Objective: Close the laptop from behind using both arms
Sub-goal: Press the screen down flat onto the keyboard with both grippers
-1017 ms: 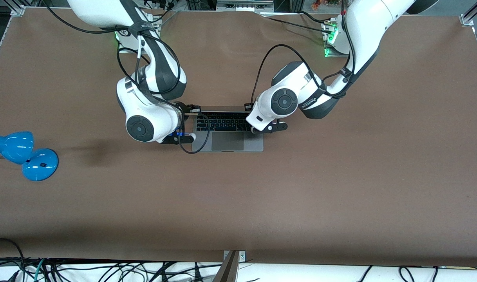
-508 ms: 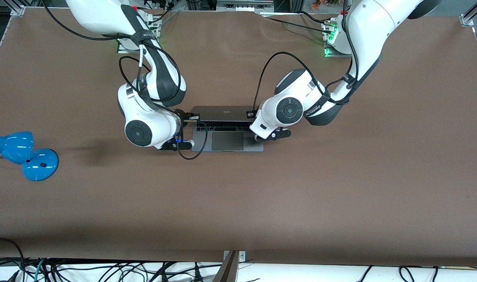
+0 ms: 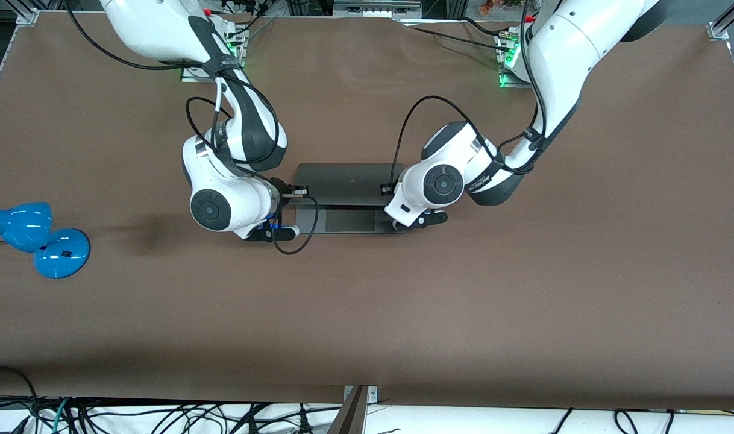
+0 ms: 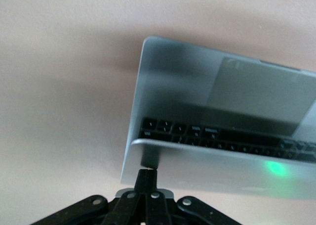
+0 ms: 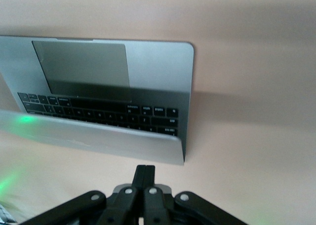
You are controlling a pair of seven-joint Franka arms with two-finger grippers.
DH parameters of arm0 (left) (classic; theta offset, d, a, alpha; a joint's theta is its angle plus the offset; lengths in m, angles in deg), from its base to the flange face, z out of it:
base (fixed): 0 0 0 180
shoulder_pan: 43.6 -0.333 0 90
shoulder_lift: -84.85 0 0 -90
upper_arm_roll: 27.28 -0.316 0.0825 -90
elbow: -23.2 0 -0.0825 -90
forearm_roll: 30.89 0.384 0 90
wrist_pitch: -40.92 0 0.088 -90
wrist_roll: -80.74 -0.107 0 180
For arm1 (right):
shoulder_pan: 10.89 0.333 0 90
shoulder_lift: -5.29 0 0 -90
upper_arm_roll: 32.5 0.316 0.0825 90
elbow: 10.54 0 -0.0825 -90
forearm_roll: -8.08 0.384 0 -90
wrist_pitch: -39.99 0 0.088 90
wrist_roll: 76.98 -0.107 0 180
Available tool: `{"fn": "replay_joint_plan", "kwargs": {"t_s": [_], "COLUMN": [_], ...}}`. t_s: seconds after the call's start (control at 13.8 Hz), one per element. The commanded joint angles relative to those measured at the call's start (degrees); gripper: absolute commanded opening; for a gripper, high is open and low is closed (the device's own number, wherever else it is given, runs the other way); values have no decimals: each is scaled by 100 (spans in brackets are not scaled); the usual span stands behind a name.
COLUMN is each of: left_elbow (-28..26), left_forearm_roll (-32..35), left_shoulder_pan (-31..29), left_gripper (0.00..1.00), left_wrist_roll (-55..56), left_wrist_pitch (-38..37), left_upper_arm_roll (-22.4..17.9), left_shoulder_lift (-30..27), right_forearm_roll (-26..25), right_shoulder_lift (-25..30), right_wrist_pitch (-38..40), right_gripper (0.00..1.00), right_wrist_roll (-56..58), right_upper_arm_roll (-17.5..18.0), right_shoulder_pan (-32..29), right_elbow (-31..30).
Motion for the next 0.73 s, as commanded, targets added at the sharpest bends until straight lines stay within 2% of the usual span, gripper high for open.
{"fn": "replay_joint_plan", "kwargs": {"t_s": [0.0,0.36,0.65], "left_elbow": [317,352,344], "left_forearm_roll": [197,284,390], "left_shoulder_pan": [271,288,289], "left_gripper": [0,0,0], "left_wrist_roll": [36,36,36], "left_wrist_pitch": [83,399,488], "left_upper_arm_roll": [-223,-275,-275], "left_shoulder_lift": [237,413,527], "right_forearm_roll": [-79,-79,-79], "right_shoulder_lift": [-196,-468,-635], "right_wrist_pitch": [-116,-424,-696], "right_gripper": [0,0,0], "right_wrist_roll": [300,871,899], "right_upper_arm_roll": [22,22,30], "right_shoulder_pan": [-82,-153,-144], "right_elbow": [194,194,194]}}
